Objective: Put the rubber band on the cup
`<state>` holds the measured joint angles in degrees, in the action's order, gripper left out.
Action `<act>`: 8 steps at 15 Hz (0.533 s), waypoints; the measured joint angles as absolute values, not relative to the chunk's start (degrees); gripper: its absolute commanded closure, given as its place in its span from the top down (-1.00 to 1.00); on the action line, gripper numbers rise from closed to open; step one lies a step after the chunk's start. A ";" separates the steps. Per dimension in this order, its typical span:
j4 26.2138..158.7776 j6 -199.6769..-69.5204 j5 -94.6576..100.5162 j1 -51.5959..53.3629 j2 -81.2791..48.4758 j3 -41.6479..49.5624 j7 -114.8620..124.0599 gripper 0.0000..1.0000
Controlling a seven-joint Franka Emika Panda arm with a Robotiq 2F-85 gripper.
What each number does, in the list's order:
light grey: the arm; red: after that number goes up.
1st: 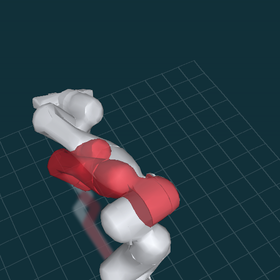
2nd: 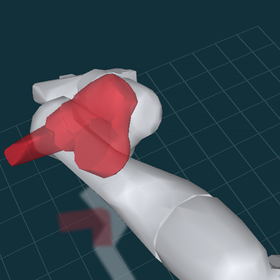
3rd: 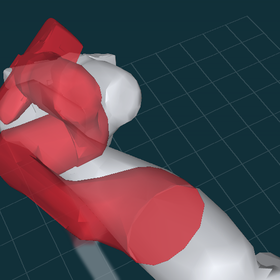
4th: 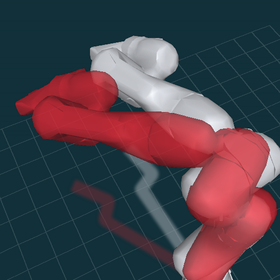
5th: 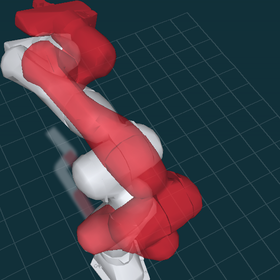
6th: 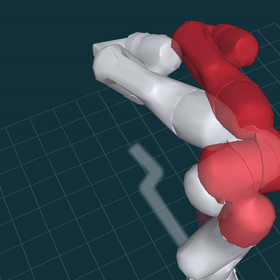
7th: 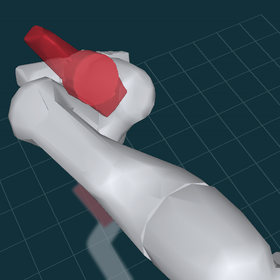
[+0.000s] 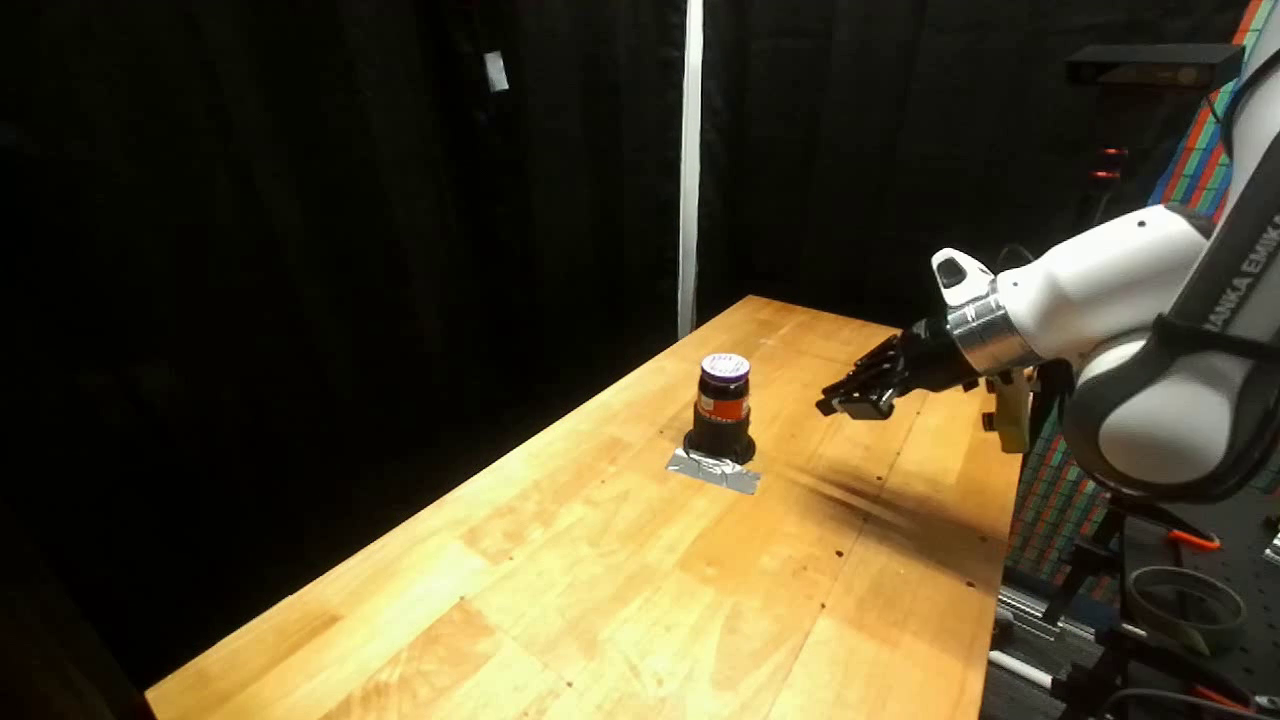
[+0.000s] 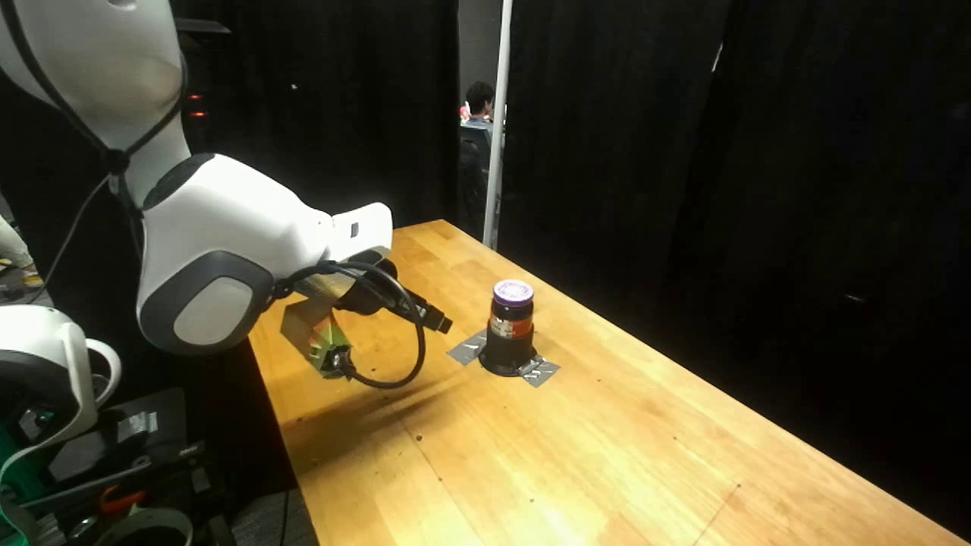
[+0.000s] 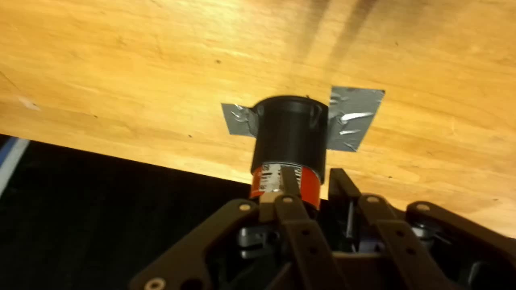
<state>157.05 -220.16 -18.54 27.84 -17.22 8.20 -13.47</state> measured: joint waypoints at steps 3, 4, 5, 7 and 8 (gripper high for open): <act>156.60 -205.72 -32.64 32.41 -10.02 12.97 -26.58 0.64; 156.16 -201.66 -36.85 35.73 -8.32 16.72 -31.18 0.81; 155.72 -198.86 -40.95 38.44 -7.22 19.82 -35.70 0.94; 154.52 -195.22 -48.83 42.28 -6.75 24.37 -44.57 1.00; 154.00 -193.83 -51.88 43.76 -6.80 26.10 -47.61 1.00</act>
